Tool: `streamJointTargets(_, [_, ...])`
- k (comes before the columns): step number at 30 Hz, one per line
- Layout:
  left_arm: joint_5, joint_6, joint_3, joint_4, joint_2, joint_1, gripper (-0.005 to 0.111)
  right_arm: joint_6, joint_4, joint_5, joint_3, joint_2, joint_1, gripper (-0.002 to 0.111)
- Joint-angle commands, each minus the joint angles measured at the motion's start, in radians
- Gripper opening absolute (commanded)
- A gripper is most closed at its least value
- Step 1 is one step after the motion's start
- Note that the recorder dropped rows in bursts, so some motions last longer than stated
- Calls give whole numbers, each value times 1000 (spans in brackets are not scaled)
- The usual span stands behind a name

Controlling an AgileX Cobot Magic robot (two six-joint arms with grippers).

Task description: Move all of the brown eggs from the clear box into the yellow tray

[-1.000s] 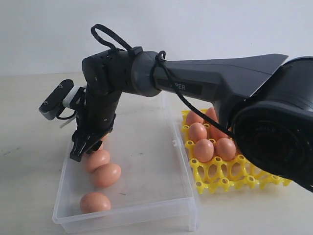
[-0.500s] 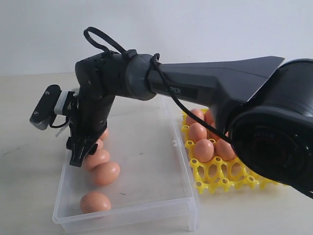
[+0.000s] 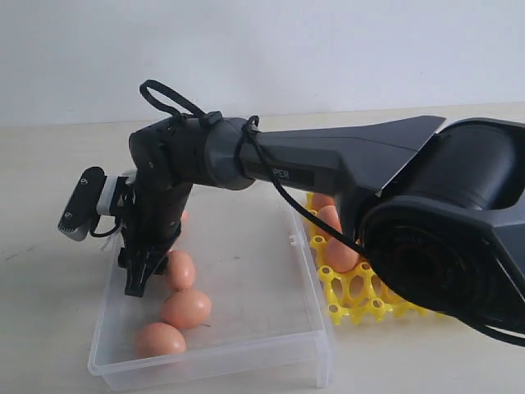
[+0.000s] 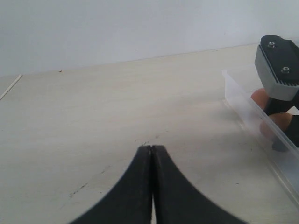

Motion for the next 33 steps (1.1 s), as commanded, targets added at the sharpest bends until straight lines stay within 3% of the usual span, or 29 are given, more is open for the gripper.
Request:
streamJointTargets(1, [-13,-4,-4,1,1,-1,0,-9,0,-34,14,4,1,51])
streamJointTargets(4, [-13,-4,-4,1,1,-1,0,-9,0,-37,19,4,1,36])
streamJointTargets(8, [-13,-4,-4,1,1,-1,0,-6,0,-35,19,-5,1,0])
streamJointTargets(17, [-13,-4,-4,1,1,-1,0,45,-15,-41,19,-101,-5,0])
streamJointTargets(23, [-13,-4,-4,1,1,-1,0,278,-31,-56,33,-181,-26,0])
streamJointTargets(33, [-13,-4,-4,1,1,-1,0,515,-25,-501,506,-462,-101,0])
